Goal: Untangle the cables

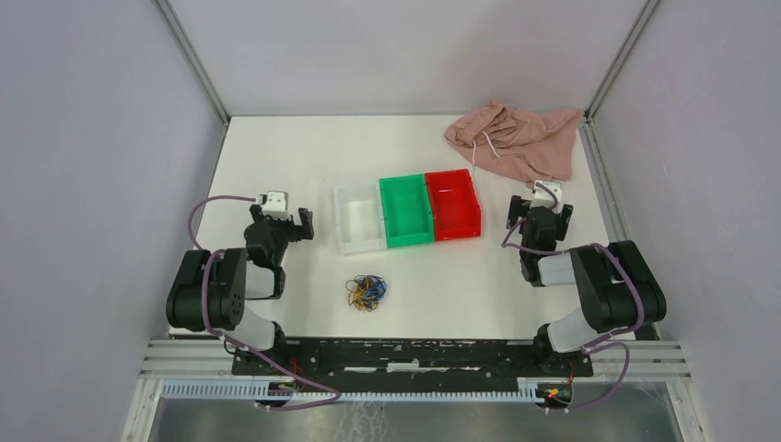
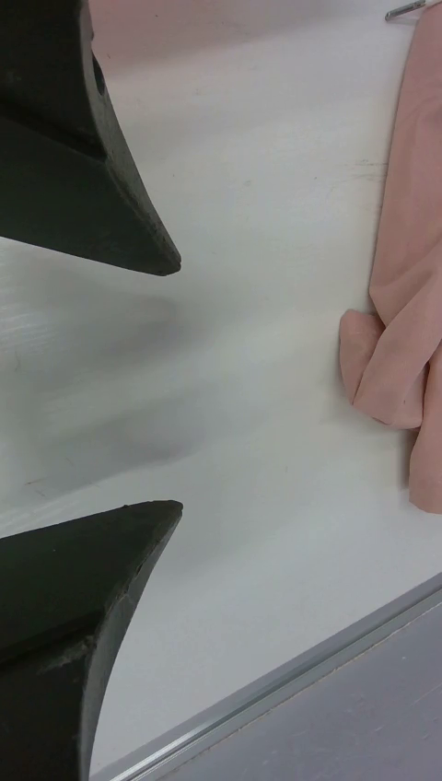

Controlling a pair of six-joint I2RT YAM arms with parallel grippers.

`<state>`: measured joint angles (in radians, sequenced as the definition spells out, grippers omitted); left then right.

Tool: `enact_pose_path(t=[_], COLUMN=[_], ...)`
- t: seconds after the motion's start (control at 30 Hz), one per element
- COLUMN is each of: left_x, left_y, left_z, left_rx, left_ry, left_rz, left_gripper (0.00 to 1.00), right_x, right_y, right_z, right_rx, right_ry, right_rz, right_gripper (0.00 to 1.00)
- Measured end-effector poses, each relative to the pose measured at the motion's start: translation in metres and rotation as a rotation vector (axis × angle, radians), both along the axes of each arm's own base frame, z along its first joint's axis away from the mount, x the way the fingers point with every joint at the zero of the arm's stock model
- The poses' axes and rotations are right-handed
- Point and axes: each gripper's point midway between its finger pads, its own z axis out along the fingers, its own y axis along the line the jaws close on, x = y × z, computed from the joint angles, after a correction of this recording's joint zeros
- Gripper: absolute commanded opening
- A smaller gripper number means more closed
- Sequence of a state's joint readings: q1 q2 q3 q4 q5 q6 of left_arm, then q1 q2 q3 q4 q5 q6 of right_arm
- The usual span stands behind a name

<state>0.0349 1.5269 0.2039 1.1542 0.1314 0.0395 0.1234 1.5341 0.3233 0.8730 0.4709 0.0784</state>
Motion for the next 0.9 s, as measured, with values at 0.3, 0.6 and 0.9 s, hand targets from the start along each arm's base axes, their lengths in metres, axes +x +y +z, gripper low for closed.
enact_pose_path(t=[0.3,0.6,0.9], left_x=[0.000,0.000,0.050], left_y=[0.000,-0.001,-0.017], left_z=[0.000,0.000,0.065], left_rx=[0.000,0.000,-0.004], left_ry=[0.000,0.011,0.130], left_rz=[-0.001,-0.002,-0.113], left_gripper=[0.99,0.99,0.99], right_x=[0.000,0.000,0.012], right_y=[0.000,0.001,-0.002], right_z=[0.000,0.004,0.090], right_rx=[0.000,0.001,0.141], right_ry=[0.000,-0.006,-0.046], right_rz=[0.000,0.004,-0.120], right_gripper=[0.99,1.00,0.99])
